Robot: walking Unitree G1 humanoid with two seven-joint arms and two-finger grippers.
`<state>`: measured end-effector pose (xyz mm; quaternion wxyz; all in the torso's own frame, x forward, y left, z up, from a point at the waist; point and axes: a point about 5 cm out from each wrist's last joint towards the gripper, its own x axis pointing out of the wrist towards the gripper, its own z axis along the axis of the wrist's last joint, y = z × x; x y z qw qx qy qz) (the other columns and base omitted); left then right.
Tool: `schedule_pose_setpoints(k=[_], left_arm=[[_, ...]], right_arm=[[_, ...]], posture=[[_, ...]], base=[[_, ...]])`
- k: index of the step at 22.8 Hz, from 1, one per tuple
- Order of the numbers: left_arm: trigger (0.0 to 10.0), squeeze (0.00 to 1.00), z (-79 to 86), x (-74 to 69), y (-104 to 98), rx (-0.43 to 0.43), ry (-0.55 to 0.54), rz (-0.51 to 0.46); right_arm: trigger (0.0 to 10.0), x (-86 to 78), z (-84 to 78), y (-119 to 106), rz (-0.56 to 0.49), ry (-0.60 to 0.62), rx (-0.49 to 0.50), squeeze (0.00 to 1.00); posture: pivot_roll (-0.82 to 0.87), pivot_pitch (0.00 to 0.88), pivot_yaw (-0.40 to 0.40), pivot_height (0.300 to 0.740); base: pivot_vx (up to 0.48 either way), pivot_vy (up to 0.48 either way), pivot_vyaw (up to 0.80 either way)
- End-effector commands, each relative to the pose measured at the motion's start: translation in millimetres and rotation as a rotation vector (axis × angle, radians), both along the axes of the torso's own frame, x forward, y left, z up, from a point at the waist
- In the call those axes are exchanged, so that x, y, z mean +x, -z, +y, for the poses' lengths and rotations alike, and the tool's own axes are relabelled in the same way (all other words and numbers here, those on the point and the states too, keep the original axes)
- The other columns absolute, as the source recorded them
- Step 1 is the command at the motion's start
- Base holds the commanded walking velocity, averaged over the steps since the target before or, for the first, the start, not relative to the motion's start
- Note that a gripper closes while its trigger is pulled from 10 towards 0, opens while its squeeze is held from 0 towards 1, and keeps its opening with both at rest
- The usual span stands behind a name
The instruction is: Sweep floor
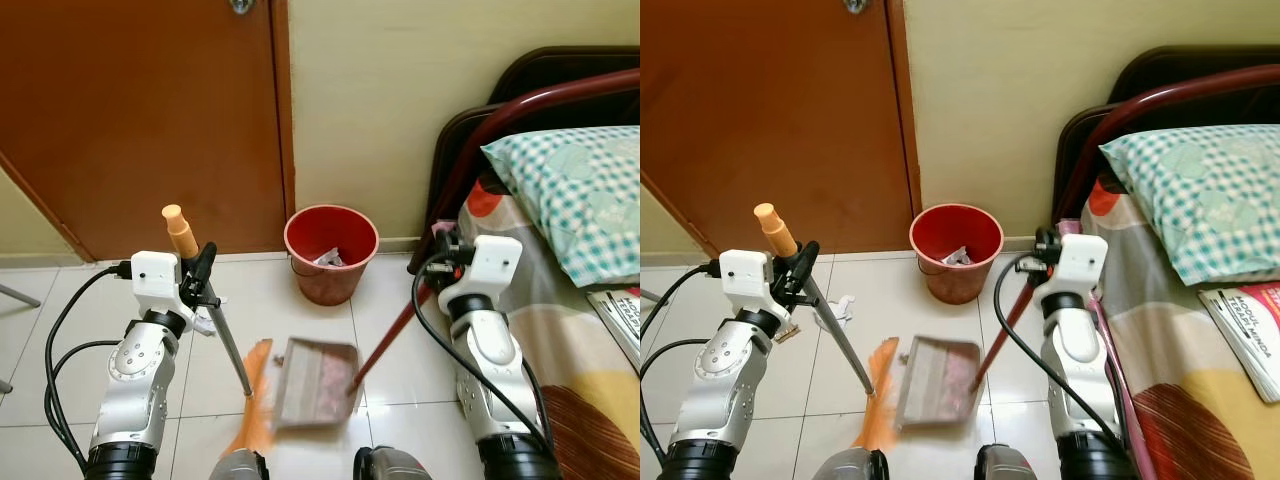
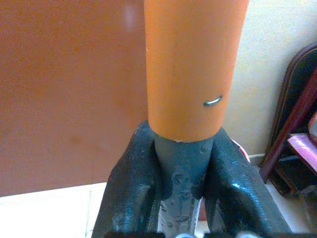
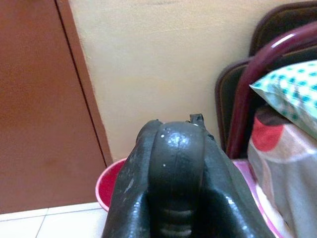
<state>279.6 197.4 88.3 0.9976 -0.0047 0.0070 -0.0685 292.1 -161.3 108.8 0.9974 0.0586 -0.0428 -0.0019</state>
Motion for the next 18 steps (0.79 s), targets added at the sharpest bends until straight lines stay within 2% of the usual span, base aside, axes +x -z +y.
schedule_pose_setpoints(k=[1, 4, 7, 8, 9, 12, 14, 16, 18], left_arm=[[10.0, 0.0, 5.0, 3.5, -4, 0.028, -0.015, -0.014], [10.0, 0.0, 8.5, 1.6, -2, 0.047, -0.019, -0.01], [10.0, 0.0, 5.4, 2.3, -6, 0.06, 0.025, -0.02], [10.0, 0.0, 3.1, 3.0, -4, 0.06, 0.066, -0.003], [10.0, 0.0, 0.9, 3.9, -2, 0.06, 0.089, 0.007], [10.0, 0.0, -25.2, 13.4, -8, 0.103, 0.259, -0.006], [10.0, 0.0, -49.3, 18.6, -12, 0.092, 0.389, -0.015], [10.0, 0.0, -77.0, 14.4, -17, 0.036, 0.536, -0.016], [10.0, 0.0, -103.8, 3.9, -24, -0.022, 0.681, -0.017]], right_arm=[[10.0, 5.2, -3.4, -11, -0.037, 0.0, -0.011, 0.0], [10.0, 8.6, -9.8, -16, -0.054, 0.015, -0.097, 0.0], [10.0, 13.2, -10.9, -6, 0.006, 0.047, -0.148, 0.0], [10.0, 19.7, -7.0, 1, 0.047, 0.094, -0.195, 0.0], [10.0, 23.3, -3.8, 3, 0.053, 0.11, -0.201, 0.0], [10.0, 35.8, 6.6, 2, 0.055, 0.195, -0.222, 0.0], [10.0, 41.5, 15.9, 2, 0.055, 0.233, -0.228, 0.0], [10.0, 41.8, 22.9, 5, 0.058, 0.237, -0.222, 0.0], [10.0, 39.3, 26.2, 11, 0.072, 0.235, -0.205, 0.0]], posture=[[-0.03, 0.091, 0.004, 0.74], [-0.03, 0.078, -0.009, 0.74], [-0.01, 0.121, -0.017, 0.74], [-0.01, 0.142, -0.013, 0.74], [0.0, 0.145, -0.012, 0.74], [0.04, 0.188, 0.007, 0.74], [0.04, 0.206, 0.016, 0.74], [0.05, 0.233, 0.027, 0.74], [0.05, 0.247, 0.035, 0.74]], base=[[0.0, 0.0, 0.0], [0.0, 0.0, 0.0], [0.0, 0.0, 0.0], [0.0, 0.0, 0.0], [0.0, 0.0, 0.0], [0.0, 0.0, 0.0], [0.0, 0.0, 0.0], [0.0, 0.0, 0.0], [0.0, 0.0, 0.0]])
